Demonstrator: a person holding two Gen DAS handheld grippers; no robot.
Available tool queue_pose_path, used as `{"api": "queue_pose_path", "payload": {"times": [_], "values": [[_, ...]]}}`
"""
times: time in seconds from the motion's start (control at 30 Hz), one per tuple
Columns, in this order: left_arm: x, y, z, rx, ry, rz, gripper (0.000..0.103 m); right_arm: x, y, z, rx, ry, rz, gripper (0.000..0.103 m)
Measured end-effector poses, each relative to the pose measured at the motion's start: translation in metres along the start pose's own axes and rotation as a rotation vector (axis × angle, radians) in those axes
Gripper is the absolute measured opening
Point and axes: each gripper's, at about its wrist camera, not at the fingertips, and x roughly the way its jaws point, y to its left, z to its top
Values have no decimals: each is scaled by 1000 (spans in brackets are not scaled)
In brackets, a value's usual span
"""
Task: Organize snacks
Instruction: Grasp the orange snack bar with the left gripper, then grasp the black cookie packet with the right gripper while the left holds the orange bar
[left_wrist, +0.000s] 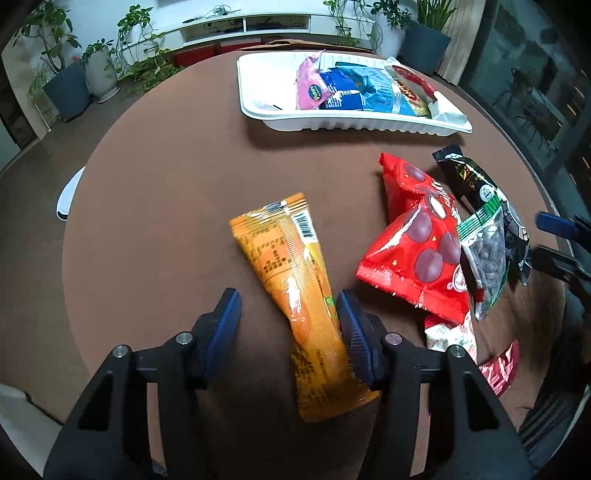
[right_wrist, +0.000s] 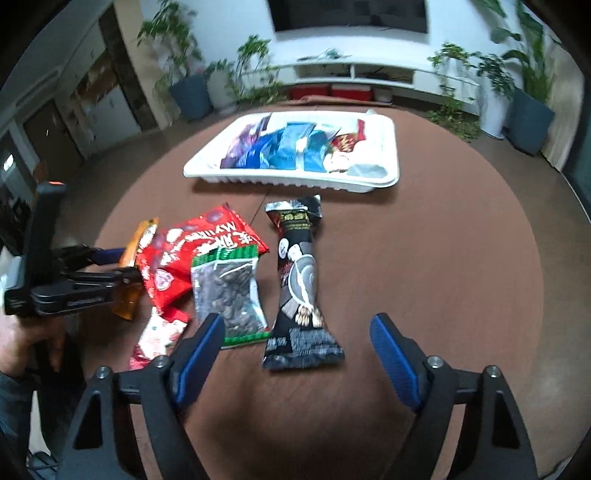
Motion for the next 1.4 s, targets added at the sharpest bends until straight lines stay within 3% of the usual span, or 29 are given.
{"api": "queue_pose_path", "payload": {"times": [0.2,0.4,0.57,0.7,0.83,1.4], "values": [[-4,10,-3,-17,-10,-15,39,27,4,16,-47,83,-18,72],[0,4,1,5,2,18,43,43,8,21,-77,135,-48,53],[-1,4,-1,7,-13,14,43,44,8,18,-99,131,-78,46],[-2,6,-1,20,-11,22,30,43,12,18,-113,137,-83,31],[-2,1,-1,54,-9,27,22,43,20,16,-134,144,-107,28],[-18,2,-6,49,-40,-47,16,24,4,4,3,108,-22,22]]}}
